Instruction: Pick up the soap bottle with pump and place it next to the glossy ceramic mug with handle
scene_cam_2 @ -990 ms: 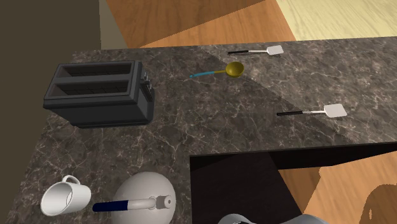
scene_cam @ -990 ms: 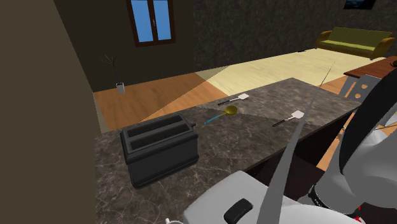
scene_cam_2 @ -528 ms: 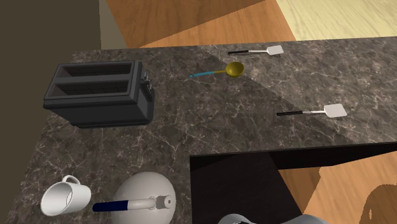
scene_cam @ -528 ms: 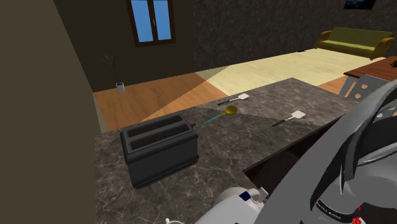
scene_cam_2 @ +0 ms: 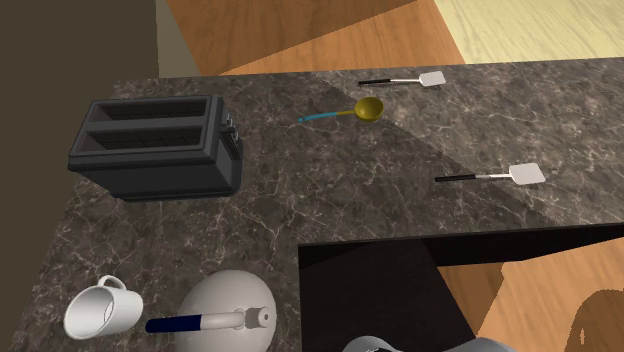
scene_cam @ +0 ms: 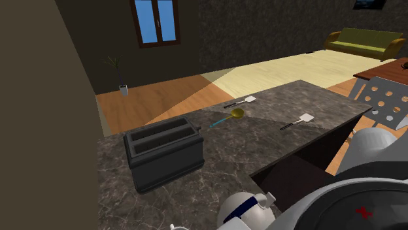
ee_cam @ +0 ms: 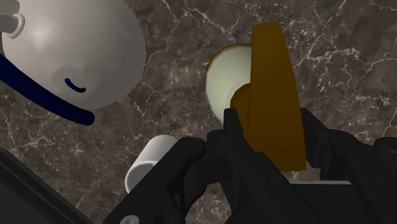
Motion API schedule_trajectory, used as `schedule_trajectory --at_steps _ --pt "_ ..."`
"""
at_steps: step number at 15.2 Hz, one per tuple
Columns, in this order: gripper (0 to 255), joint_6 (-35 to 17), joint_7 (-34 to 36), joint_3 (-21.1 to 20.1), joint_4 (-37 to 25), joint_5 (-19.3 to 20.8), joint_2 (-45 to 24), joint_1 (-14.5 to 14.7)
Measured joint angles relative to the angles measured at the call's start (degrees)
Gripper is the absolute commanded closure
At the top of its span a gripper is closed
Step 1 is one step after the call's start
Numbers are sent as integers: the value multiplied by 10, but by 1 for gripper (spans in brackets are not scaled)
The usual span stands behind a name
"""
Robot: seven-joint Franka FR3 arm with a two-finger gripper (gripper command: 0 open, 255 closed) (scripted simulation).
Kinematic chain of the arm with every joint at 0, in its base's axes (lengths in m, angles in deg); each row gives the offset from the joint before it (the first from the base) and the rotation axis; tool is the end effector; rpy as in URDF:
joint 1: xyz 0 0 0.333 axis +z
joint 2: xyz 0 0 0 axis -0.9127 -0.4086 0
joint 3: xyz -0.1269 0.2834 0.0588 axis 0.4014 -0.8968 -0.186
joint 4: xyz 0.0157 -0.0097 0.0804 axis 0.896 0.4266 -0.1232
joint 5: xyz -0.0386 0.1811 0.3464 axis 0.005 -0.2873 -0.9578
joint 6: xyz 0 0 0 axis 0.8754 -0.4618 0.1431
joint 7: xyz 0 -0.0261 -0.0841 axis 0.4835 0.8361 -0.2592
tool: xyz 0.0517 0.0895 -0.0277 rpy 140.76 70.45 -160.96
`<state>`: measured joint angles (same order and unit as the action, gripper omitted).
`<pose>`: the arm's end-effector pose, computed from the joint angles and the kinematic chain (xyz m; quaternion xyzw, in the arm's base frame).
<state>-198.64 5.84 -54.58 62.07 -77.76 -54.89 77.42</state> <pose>0.0848 0.4782 0.4501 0.9533 0.3009 -0.0151 0.0223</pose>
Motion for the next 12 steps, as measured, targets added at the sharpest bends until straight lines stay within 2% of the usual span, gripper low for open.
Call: schedule_trajectory --at_steps 3,8,9,12 --pt "255 -21 3 -13 13 0 -7 -5" --pt "255 -25 3 -15 16 0 -9 -6" --pt "0 -25 3 -15 16 0 -9 -6" --pt "0 -25 3 -15 16 0 -9 -6"
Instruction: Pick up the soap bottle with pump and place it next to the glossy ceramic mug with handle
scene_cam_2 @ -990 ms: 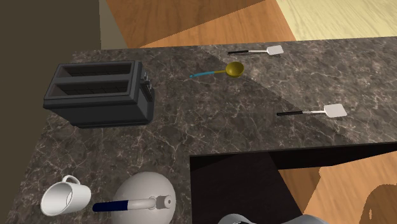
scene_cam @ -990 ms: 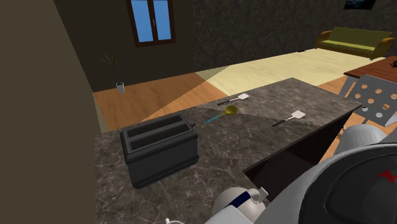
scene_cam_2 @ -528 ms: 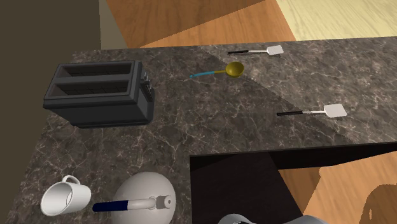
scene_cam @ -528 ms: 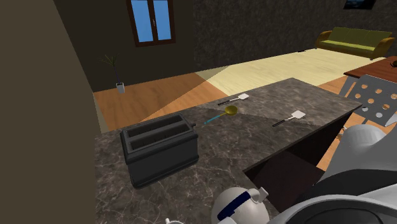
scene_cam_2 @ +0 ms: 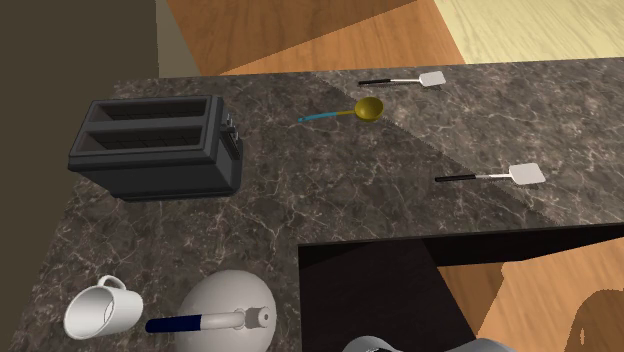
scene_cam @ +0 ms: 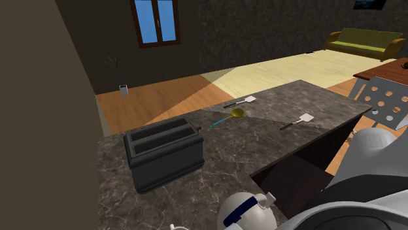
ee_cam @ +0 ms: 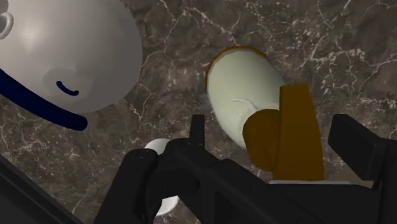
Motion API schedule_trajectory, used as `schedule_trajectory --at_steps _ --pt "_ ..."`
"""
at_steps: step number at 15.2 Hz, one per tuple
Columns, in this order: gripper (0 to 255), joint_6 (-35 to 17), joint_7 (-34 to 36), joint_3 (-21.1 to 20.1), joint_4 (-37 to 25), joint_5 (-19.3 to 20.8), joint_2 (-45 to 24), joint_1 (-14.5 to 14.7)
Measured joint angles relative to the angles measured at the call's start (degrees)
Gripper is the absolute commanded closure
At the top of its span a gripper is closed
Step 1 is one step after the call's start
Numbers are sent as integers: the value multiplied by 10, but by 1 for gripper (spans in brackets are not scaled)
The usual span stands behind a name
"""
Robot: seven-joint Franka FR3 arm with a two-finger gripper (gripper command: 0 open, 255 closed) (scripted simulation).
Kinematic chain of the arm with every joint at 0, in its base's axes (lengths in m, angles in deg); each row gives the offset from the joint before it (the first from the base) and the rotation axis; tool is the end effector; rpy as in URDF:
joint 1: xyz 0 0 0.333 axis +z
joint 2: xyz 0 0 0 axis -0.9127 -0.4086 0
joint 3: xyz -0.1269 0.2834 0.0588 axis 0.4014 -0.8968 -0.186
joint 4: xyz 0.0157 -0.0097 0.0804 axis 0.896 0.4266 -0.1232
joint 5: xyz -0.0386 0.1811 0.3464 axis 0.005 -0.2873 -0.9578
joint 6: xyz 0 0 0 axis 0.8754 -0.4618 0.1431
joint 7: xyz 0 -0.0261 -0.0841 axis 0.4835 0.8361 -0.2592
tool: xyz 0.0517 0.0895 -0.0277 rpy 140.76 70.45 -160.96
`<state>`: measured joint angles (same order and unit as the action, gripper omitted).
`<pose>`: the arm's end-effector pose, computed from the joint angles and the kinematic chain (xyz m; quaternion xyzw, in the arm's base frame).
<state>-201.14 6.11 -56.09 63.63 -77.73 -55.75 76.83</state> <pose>0.0844 0.4786 0.4344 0.9533 0.3009 -0.0149 0.0220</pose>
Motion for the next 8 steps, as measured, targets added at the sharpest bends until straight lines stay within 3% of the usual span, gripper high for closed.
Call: schedule_trajectory --at_steps 4,8 --pt "0 7 -1 3 -6 2 0 -1" --pt "0 64 -1 31 -50 4 14 8"
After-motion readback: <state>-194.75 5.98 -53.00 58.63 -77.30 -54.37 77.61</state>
